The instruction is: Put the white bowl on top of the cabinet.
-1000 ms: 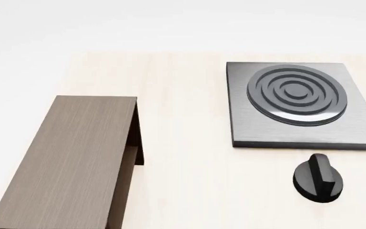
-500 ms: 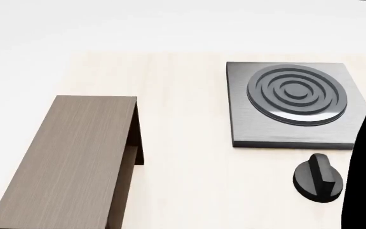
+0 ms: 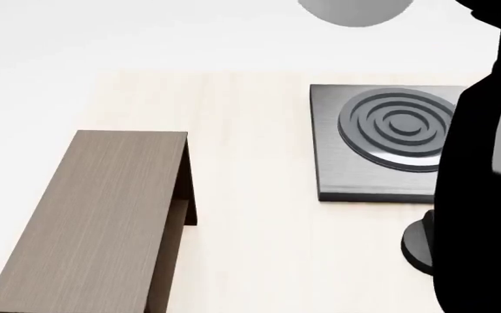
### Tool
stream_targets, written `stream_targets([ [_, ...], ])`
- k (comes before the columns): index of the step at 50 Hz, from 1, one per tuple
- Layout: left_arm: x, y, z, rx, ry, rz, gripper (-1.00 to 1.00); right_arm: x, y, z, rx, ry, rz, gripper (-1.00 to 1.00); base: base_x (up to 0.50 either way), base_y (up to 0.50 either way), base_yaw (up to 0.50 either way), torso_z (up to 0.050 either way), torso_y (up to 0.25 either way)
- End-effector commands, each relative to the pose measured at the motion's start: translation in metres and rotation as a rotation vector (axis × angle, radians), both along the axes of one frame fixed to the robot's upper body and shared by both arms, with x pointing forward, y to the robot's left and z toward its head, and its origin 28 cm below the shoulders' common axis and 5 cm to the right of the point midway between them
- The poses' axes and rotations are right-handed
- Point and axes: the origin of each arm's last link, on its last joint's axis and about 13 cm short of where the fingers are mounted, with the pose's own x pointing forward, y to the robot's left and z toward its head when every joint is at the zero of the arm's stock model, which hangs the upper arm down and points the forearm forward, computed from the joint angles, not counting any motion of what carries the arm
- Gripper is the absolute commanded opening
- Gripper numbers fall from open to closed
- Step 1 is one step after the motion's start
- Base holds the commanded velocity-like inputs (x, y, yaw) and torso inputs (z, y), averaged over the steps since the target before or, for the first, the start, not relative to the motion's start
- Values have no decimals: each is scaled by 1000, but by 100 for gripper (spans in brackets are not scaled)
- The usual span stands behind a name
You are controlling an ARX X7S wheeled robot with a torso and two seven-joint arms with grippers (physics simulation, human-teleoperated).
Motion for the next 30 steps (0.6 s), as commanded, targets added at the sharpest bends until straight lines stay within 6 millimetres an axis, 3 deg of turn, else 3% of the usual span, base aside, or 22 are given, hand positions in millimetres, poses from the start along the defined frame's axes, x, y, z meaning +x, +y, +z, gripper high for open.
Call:
stream_targets([
  [1,1,-1,-1,3,6,-1,100,-3,17,10,33,-37,180,-100,0,0,0,0,0],
  [15,1,0,-1,-3,7,-5,100,-17,40,-16,-9,13,339,-100,0,0,0,0,1],
  [30,2,0,-3,-2,10,-4,100,-34,56,-23,-41,10,481,-100,0,0,0,0,1],
])
